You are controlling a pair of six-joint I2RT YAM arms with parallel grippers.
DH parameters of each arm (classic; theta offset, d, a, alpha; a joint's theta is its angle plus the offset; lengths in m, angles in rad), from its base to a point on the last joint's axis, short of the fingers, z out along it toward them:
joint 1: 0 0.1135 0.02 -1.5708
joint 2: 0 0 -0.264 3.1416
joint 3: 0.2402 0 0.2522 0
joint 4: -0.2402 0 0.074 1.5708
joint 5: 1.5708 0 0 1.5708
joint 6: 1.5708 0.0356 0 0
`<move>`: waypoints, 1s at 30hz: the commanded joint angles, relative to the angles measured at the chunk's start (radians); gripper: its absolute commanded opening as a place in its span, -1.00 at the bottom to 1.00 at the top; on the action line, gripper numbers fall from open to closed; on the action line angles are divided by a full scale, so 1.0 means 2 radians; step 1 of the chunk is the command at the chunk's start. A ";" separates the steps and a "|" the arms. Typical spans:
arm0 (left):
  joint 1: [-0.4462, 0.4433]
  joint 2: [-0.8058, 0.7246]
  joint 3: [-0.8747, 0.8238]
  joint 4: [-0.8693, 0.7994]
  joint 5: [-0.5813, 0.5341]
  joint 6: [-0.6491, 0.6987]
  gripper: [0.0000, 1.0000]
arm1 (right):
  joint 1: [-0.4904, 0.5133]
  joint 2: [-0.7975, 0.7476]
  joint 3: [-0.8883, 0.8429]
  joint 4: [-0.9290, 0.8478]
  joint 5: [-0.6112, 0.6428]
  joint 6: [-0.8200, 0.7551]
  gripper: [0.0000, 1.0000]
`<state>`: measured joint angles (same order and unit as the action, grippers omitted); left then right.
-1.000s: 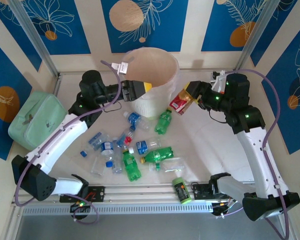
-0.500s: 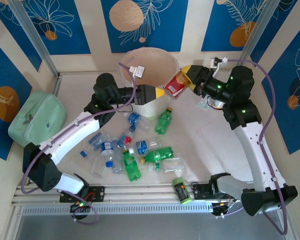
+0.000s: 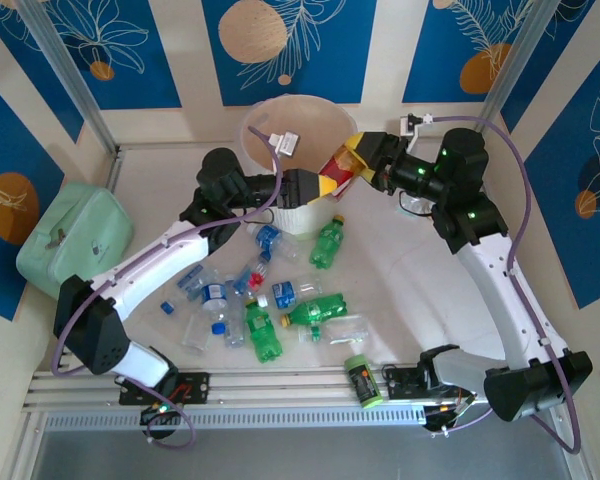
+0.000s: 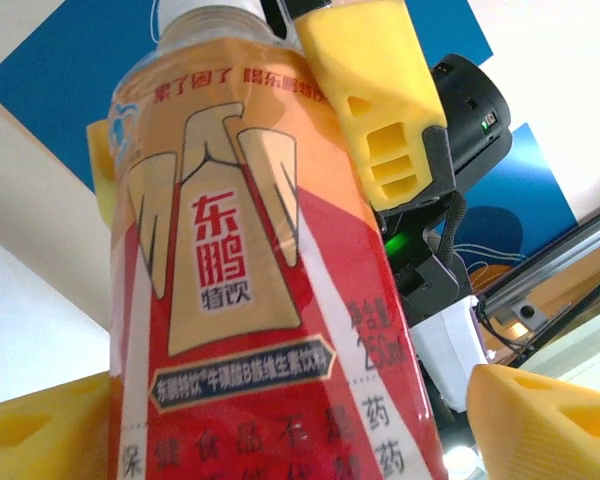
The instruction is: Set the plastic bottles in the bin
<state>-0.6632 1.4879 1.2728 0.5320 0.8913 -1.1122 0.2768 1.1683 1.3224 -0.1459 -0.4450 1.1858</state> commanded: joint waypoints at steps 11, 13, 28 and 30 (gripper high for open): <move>-0.003 -0.012 0.018 0.001 0.001 0.030 0.17 | 0.014 -0.007 0.006 -0.011 0.007 -0.018 -0.02; -0.003 -0.015 0.019 -0.015 -0.006 0.043 0.14 | 0.013 -0.009 0.006 -0.017 0.008 -0.021 0.00; 0.002 -0.061 0.072 -0.308 -0.149 0.240 0.07 | -0.121 -0.028 0.083 -0.303 0.072 -0.149 0.91; 0.005 -0.062 0.095 -0.358 -0.183 0.269 0.06 | -0.141 -0.033 0.079 -0.320 0.065 -0.162 0.90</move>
<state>-0.6613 1.3975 1.3914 0.0044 0.6579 -0.7223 0.0284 1.1236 1.4651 -0.6285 -0.3164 0.9478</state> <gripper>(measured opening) 0.551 0.953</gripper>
